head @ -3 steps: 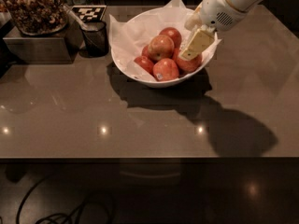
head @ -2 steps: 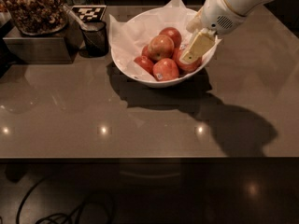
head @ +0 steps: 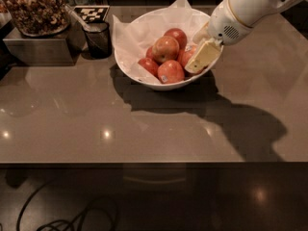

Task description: Pick apple from white bowl

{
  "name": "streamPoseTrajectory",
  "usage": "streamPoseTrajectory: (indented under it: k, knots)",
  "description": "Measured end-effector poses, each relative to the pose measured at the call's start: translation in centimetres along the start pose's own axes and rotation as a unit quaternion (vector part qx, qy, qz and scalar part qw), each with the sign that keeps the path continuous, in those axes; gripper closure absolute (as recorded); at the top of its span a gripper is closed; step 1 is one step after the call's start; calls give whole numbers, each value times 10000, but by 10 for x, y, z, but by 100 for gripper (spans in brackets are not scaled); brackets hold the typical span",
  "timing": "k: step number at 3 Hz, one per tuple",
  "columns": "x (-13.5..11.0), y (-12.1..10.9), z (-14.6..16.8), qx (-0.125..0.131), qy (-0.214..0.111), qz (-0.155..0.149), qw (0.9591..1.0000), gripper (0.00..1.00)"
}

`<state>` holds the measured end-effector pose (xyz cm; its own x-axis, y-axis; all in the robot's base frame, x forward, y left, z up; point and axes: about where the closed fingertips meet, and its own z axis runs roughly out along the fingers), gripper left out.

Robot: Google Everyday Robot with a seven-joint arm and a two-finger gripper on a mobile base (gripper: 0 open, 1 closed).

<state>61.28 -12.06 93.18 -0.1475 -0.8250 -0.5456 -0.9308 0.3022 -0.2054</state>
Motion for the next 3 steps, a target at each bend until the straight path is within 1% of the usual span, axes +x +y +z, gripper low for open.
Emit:
streamPoseTrajectory:
  k: [1, 2, 3]
  knots:
    - [6, 1, 7, -71, -24, 121, 9999, 35]
    - [10, -2, 11, -78, -62, 243, 9997, 34]
    - [10, -8, 16, -72, -86, 299, 9995, 28]
